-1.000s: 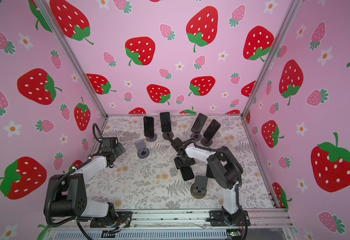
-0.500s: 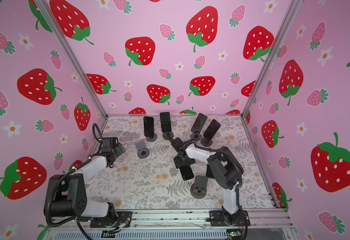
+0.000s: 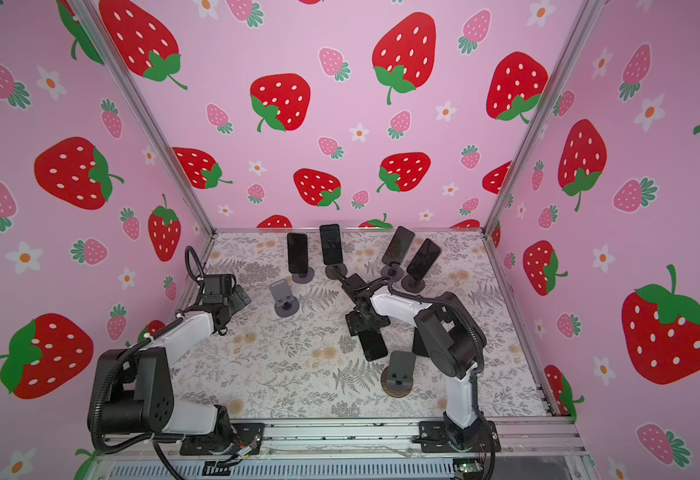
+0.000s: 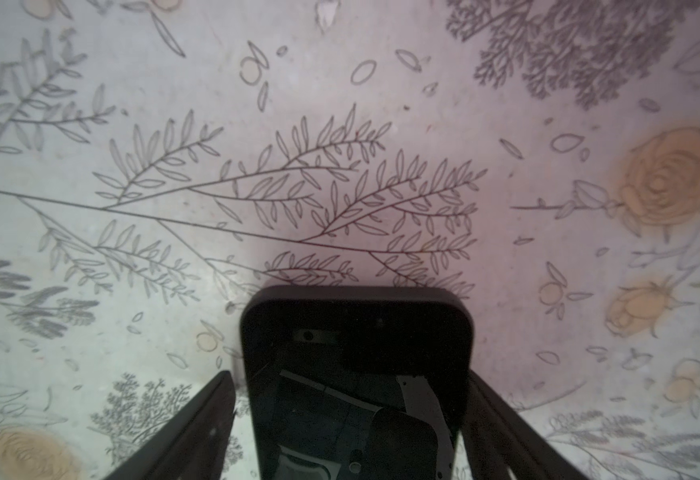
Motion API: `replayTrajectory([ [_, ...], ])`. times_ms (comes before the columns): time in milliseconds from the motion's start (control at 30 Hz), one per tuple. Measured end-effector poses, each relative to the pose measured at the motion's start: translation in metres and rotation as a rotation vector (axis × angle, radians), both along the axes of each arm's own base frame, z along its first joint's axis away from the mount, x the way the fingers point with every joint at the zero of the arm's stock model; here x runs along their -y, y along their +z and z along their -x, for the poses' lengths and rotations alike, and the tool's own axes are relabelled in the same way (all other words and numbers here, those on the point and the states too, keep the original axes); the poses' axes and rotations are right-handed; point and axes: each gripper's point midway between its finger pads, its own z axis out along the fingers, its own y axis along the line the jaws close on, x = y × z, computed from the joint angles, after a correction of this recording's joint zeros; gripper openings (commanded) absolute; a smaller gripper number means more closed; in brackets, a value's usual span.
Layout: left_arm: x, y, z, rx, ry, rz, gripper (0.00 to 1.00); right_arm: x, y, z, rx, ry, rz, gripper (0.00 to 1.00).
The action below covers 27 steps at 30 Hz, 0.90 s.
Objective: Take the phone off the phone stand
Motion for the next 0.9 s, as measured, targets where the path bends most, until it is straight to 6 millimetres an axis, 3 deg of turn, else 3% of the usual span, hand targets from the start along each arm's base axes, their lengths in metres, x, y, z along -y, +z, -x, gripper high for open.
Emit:
replayTrajectory([
  [133, 0.000, 0.010, -0.001, 0.032, -0.002, 0.000, 0.99, -0.010, 0.022, -0.013, 0.052, -0.011, -0.038, 0.87],
  [333, 0.002, 0.022, 0.000, 0.041, 0.000, 0.013, 0.99, -0.023, 0.102, -0.051, 0.264, -0.068, -0.198, 0.88],
  [433, 0.003, 0.044, -0.005, 0.077, 0.011, 0.035, 1.00, -0.022, 0.142, -0.070, 0.385, -0.124, -0.287, 0.89],
  [500, 0.006, 0.069, -0.012, 0.133, 0.009, 0.057, 1.00, -0.019, 0.161, -0.082, 0.453, -0.163, -0.344, 0.92],
  [700, 0.030, 0.148, -0.031, 0.311, -0.082, 0.111, 0.99, -0.013, 0.178, -0.104, 0.548, -0.218, -0.424, 0.98],
  [900, 0.080, 0.187, -0.047, 0.348, -0.294, 0.163, 0.99, 0.001, 0.177, -0.102, 0.612, -0.229, -0.431, 1.00],
])
